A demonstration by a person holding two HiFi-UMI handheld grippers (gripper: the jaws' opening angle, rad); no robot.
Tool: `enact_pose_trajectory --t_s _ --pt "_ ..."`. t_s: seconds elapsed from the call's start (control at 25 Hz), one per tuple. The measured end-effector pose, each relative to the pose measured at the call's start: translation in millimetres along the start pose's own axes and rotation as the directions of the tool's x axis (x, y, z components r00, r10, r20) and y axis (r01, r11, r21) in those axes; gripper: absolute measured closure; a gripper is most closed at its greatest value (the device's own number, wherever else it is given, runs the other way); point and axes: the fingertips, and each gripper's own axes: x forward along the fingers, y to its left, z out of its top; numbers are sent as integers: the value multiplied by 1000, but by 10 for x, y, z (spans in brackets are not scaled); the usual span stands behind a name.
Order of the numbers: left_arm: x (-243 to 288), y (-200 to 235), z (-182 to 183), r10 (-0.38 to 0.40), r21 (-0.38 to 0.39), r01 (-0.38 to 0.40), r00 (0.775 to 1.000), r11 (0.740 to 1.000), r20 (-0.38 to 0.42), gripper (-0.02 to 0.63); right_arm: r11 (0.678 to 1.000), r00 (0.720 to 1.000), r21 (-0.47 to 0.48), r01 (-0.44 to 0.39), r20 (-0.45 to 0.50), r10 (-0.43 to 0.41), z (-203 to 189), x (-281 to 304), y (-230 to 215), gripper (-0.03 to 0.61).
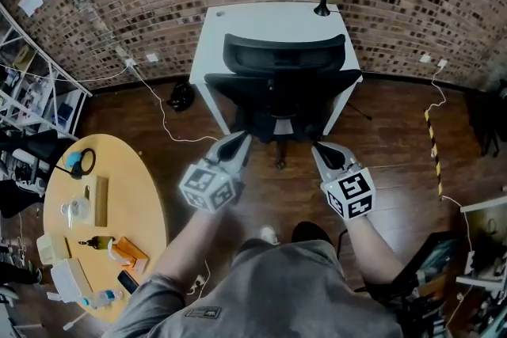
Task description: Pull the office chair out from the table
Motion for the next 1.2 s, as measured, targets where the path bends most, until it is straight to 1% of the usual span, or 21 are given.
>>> enact_pose_trajectory --t_s 0.2,0.32,0.48,0.52,0.6,0.64,0.72,0.76,0.8,0.88,0.96,1.08,1.12,1.2 --pt "264 296 40 -4 6 5 1000 1000 -6 612 1000 1000 -1 29 -8 -29 44 271 -301 566" --pt "381 553 -3 33 36 -32 999 999 -31 612 1000 999 -15 24 -26 -24 17 461 -510 565" --pt "628 787 1 75 137 -65 995 988 -65 612 997 999 -71 32 -40 -35 64 554 -971 565" --pt "680 866 3 87 164 -73 993 984 -81 612 996 999 -86 31 -40 -35 88 586 -1084 556" --pt "805 1051 28 109 227 -81 987 970 -114 612 993 998 -116 28 -46 -34 127 661 -1334 519" --pt "864 1148 52 122 267 -84 984 960 -128 594 990 998 -136 26 -55 -33 139 697 -1460 477" --pt "926 1335 101 154 356 -92 976 930 -151 519 979 996 -202 12 -88 -31 147 780 -1662 418" --pt "937 1417 116 169 402 -90 972 911 -166 477 968 993 -251 3 -112 -32 149 822 -1746 373" --pt "949 1484 116 178 448 -78 966 890 -185 464 953 990 -302 -5 -134 -37 149 861 -1821 349" --pt "984 1593 66 185 541 -24 952 841 -244 433 917 984 -398 -20 -170 -53 141 929 -1943 309" --pt "1016 1693 -19 189 617 50 930 786 -317 402 875 976 -482 -45 -210 -65 118 1002 -2031 286" --pt "1072 1808 -147 200 680 152 889 718 -411 352 813 957 -570 -116 -285 -63 48 1127 -2114 267" --pt "1103 1825 -177 201 691 183 877 700 -436 337 794 949 -591 -144 -311 -59 15 1172 -2131 264" --pt "1184 1853 -241 195 696 240 853 677 -484 321 764 930 -612 -205 -366 -44 -68 1259 -2151 264"
